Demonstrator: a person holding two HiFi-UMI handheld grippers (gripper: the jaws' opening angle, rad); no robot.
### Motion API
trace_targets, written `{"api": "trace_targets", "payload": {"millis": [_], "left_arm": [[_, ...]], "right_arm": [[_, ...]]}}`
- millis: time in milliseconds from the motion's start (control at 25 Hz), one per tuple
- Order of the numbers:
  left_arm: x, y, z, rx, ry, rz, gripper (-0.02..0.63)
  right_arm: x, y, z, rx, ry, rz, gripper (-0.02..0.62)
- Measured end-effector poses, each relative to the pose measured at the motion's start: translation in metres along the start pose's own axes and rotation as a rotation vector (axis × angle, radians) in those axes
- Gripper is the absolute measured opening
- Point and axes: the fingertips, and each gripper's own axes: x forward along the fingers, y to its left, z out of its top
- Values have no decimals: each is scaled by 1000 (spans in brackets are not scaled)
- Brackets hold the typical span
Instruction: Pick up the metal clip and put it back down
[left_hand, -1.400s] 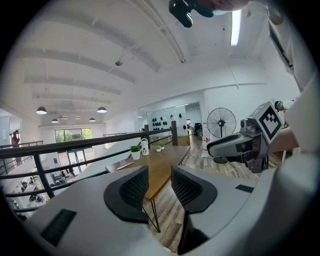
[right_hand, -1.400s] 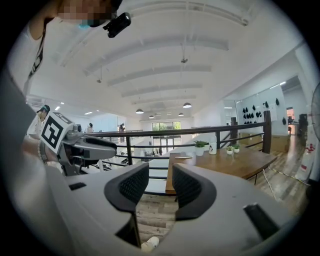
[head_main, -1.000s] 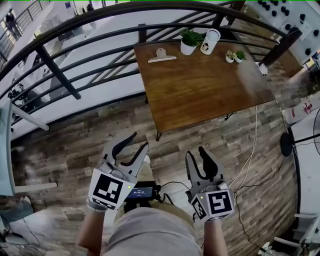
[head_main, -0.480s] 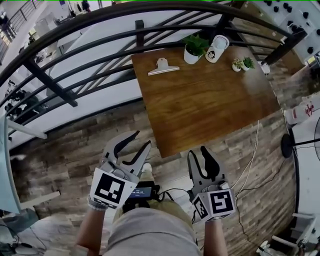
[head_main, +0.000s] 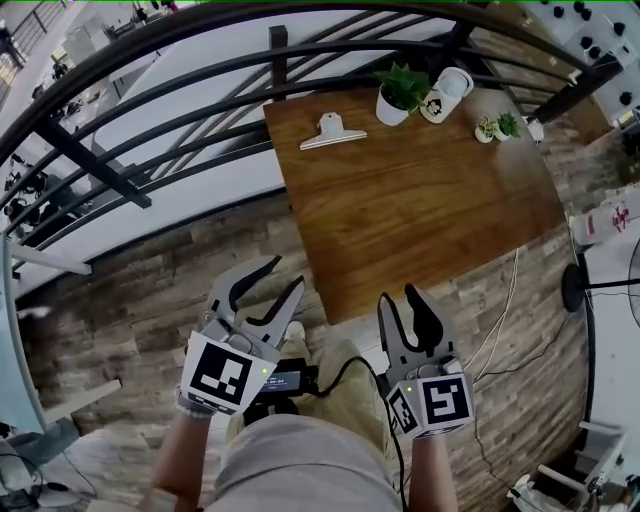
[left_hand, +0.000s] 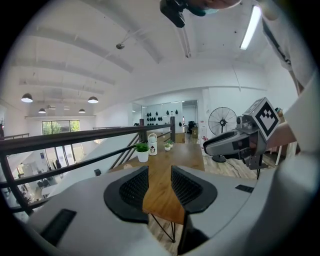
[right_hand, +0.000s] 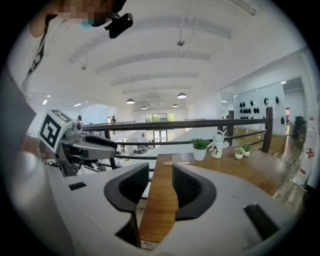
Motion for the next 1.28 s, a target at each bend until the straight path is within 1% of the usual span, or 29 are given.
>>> {"api": "trace_targets", "payload": {"millis": [160, 520, 720, 1120, 1280], "left_arm": [[2, 9, -6, -25, -4, 14, 146], [10, 26, 1, -13, -11, 22, 146], [26, 37, 3, -15, -1, 48, 146], [64, 69, 0, -42, 30, 114, 145], [82, 81, -9, -76, 44, 144, 146]], "right_arm": [[10, 2, 4, -11, 4, 7, 156], [29, -4, 12, -36, -4, 14, 156], [46, -18, 17, -45, 4, 29, 156], [108, -46, 20, -69, 37, 110, 156], [136, -55, 23, -81, 50, 148, 156]]}}
